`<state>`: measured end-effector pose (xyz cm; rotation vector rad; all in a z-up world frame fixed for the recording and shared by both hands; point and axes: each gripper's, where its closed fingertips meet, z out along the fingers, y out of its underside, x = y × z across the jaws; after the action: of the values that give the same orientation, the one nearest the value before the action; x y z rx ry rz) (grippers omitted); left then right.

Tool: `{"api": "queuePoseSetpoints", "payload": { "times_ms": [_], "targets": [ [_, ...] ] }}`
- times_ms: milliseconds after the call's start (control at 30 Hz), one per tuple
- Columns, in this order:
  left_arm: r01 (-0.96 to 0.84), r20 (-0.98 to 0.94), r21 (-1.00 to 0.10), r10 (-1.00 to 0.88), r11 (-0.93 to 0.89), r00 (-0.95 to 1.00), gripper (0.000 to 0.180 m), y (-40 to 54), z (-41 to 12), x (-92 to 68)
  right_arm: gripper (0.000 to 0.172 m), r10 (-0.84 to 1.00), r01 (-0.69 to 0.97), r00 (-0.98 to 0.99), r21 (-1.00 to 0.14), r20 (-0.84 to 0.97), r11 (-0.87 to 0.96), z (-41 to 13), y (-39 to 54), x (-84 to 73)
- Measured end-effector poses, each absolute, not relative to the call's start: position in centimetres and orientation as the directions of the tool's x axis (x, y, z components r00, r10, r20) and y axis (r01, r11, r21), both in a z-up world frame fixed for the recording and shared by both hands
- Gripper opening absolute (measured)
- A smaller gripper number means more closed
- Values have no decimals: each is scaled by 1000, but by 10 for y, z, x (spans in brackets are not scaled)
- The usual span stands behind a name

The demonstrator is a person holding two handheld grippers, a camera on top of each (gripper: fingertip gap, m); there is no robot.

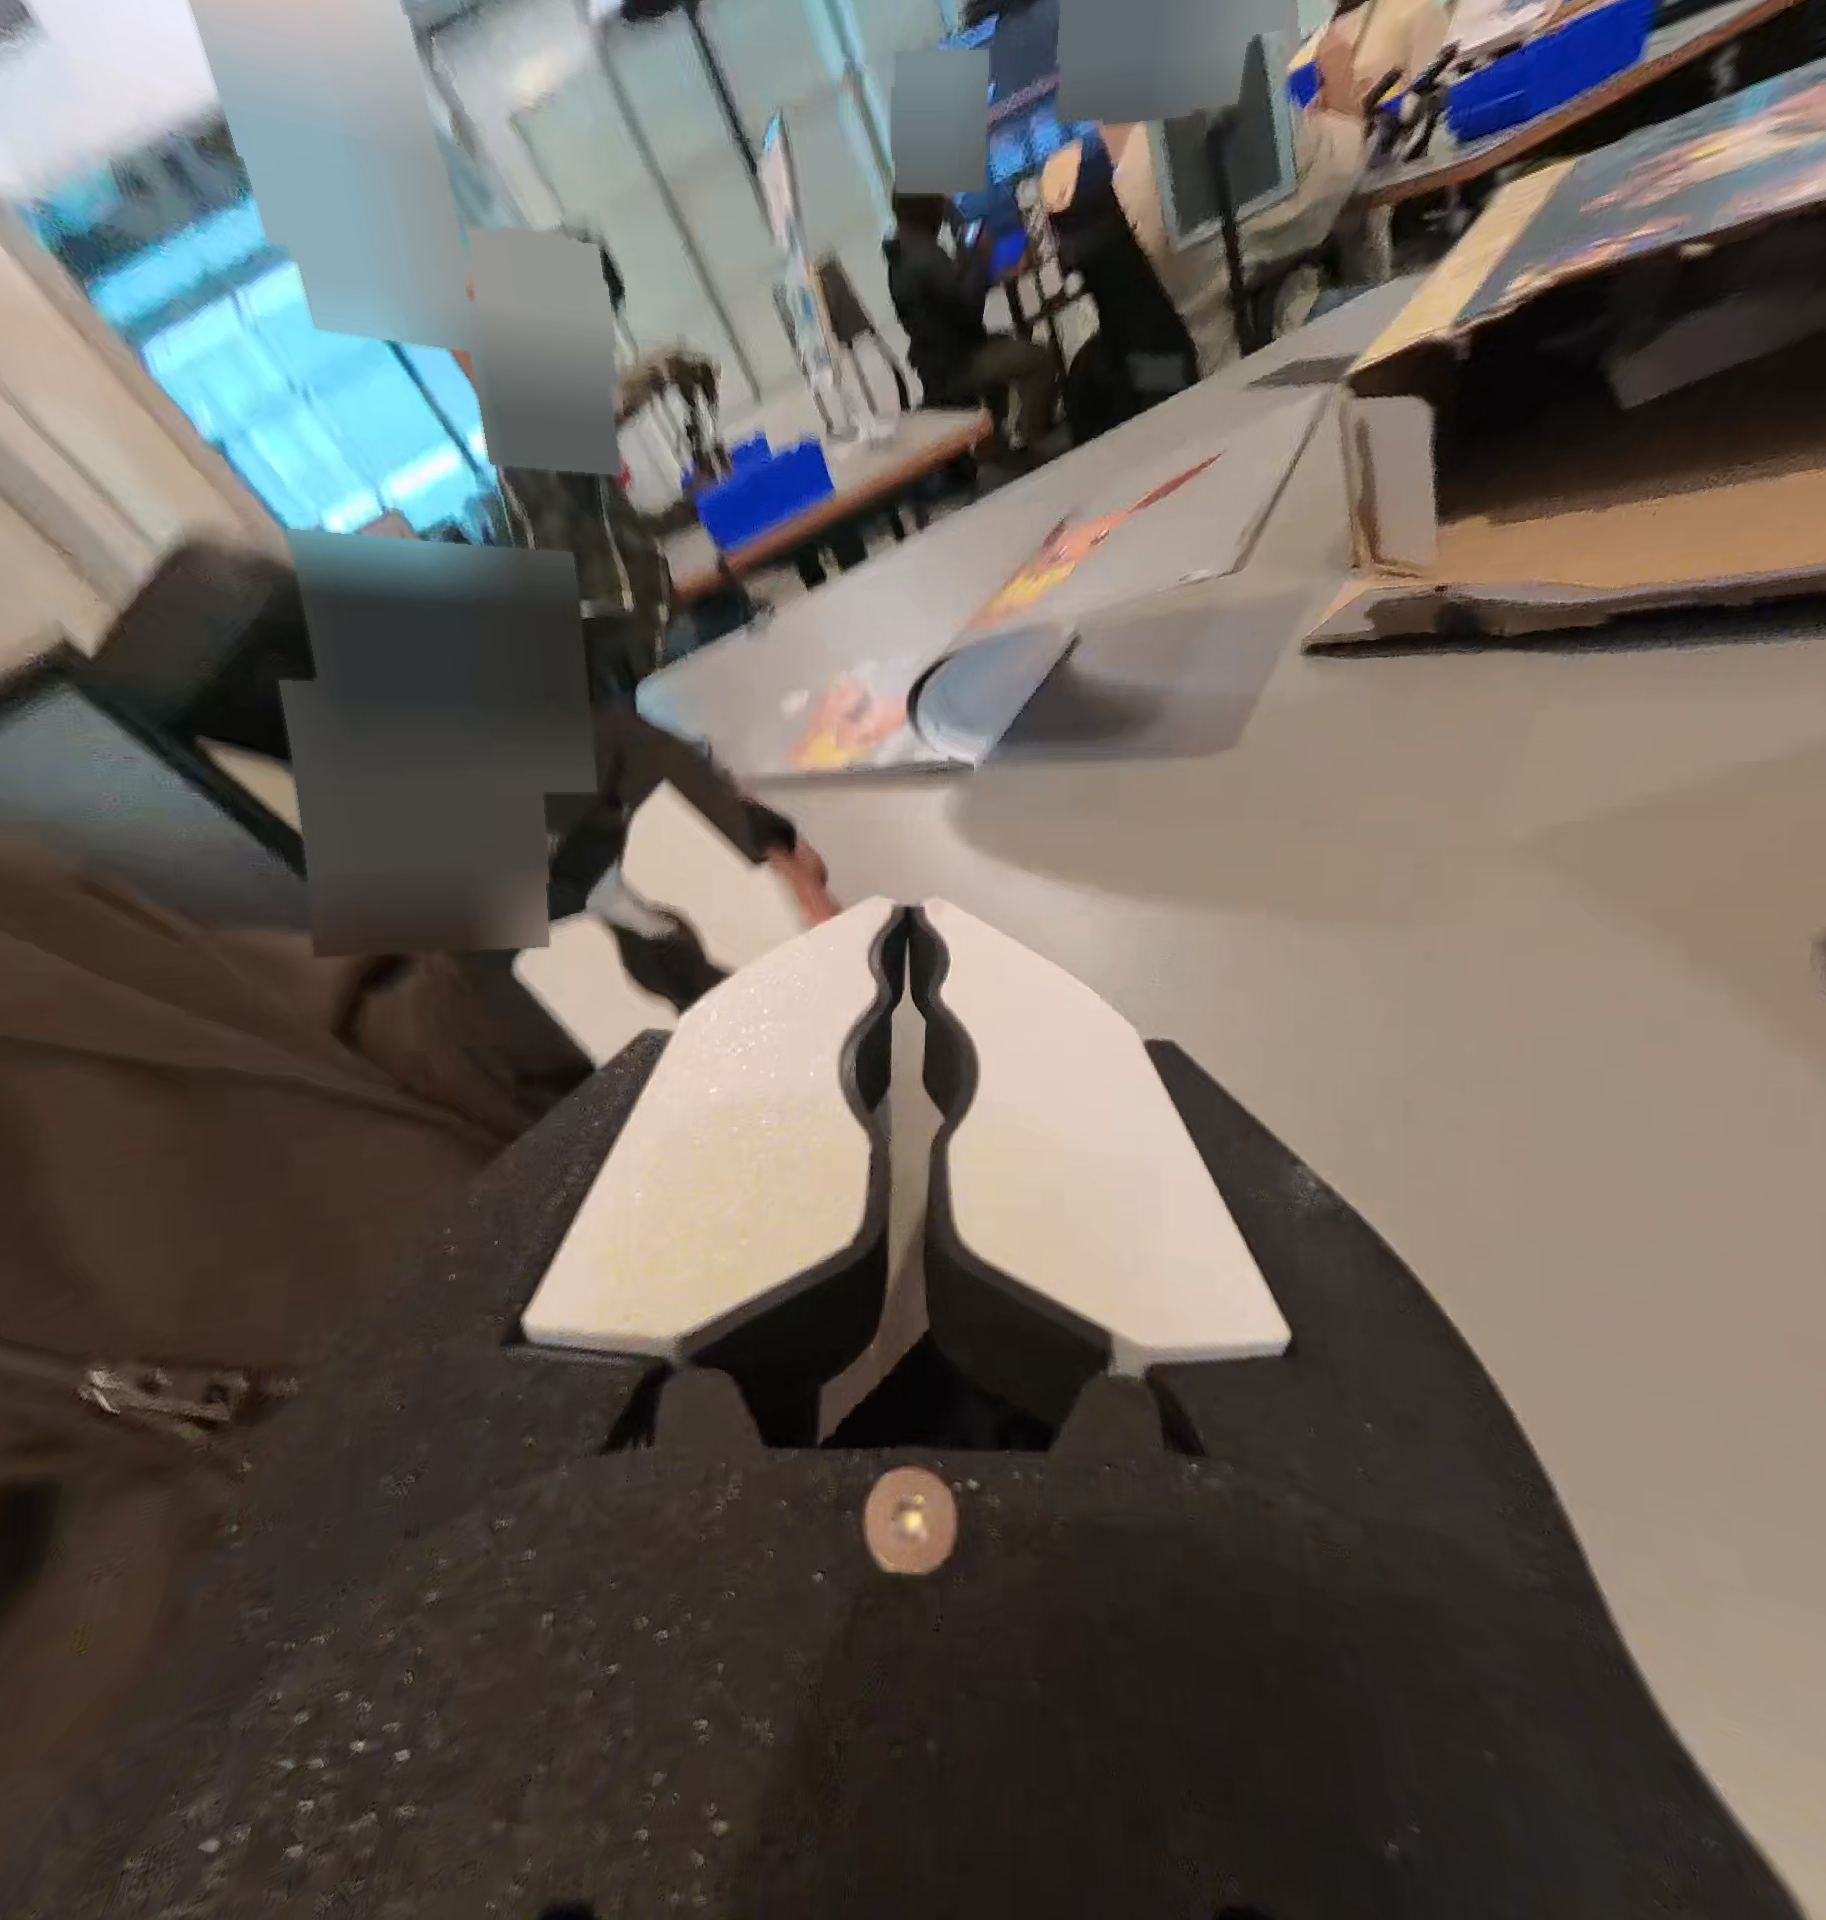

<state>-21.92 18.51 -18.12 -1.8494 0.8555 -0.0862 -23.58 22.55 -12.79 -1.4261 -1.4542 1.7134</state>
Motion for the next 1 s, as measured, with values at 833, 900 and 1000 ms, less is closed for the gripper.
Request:
{"api": "queuePoseSetpoints", "payload": {
  "times_ms": [833, 900, 1000],
  "targets": [
    [-480, -253, -847, -621, -229, 742, 12, 178, -183, -224, 13, 802, 269, -552, -861, 229, 431, -176, 174, -225],
    [-480, -251, -847, -624, -228, 740, 12, 178, -183, -224, 10, 807, 271, -547, -865, 224, 423, -176, 175, -226],
    [-479, -248, -848, -627, -228, 738, 12, 177, -183, -223, 9, 805, 270, -551, -865, 221, 422, -176, 175, -226]
  ]
}}
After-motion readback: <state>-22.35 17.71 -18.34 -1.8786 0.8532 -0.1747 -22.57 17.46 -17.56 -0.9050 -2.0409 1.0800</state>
